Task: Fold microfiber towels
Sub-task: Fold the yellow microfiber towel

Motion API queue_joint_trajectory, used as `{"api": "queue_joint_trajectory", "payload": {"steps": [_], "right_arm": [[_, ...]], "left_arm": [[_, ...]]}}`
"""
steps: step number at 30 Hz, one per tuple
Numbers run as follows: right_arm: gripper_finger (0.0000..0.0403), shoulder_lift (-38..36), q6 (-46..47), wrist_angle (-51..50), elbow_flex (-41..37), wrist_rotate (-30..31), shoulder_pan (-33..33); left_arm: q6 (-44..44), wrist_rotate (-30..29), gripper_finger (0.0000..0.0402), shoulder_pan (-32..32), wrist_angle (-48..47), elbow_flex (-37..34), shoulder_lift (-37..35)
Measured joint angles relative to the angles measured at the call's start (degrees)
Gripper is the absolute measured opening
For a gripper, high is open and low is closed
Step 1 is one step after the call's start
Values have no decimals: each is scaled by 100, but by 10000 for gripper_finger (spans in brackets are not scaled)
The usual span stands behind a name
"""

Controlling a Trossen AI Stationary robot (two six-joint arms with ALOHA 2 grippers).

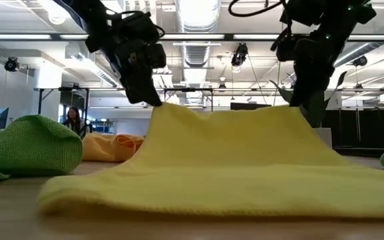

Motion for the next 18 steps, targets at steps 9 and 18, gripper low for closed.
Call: {"api": "queue_joint_trajectory", "payload": {"steps": [9, 18], "right_arm": [[8, 0, 46, 15, 0, -35, -71], [8, -2, 20, -178, 0, -744, 348]], "left_arm": [[93, 648, 0, 59, -82, -33, 9], [-598, 1641, 0, -373, 3, -33, 9]]}}
